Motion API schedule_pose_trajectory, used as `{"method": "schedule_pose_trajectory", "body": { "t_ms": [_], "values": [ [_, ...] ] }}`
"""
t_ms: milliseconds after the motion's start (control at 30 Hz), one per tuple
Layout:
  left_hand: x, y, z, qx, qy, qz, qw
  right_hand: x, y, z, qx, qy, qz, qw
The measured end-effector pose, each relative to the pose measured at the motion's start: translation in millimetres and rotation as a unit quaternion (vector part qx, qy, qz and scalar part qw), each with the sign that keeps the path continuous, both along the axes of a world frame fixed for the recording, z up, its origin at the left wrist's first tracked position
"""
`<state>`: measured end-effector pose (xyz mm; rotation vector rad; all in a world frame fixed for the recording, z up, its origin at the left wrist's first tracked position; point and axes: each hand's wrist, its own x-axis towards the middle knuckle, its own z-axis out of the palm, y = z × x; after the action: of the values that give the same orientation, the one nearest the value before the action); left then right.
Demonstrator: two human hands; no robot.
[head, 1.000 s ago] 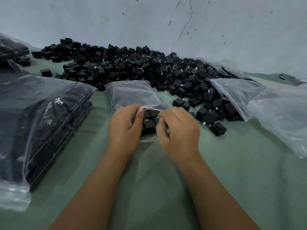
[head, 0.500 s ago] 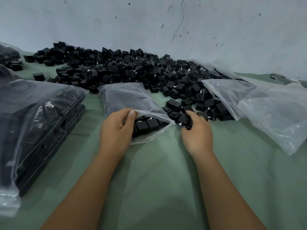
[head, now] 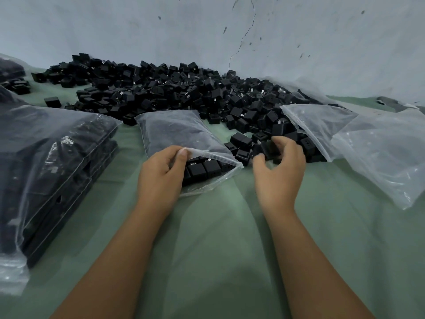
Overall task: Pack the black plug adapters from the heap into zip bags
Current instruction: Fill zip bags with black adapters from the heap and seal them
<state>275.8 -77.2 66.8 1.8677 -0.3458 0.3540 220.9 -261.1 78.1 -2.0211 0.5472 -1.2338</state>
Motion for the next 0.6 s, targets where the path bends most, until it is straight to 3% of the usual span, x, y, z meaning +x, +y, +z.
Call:
{"method": "schedule_pose_trajectory", "body": {
  "t_ms": [133,267,400,600],
  "values": [
    [0,-1,1,-0.004,0.005,0.0,1.0,-5,26,2,-0.043,-0.096,0.124,0.987],
    [-1,-1,3,-0.01,-0.014,-0.003,1.0,-3,57,-5,-0.172,0.004,0.241,0.955],
    [-4,-2,5,-0.015,-0.034,0.005,0.999,5,68,-6,-0.262,0.123,0.219,0.932],
    [-4,-3,5,-0.019,-0.027,0.011,0.999,-2,64,-6,-0.26,0.135,0.167,0.941]
  ]
}}
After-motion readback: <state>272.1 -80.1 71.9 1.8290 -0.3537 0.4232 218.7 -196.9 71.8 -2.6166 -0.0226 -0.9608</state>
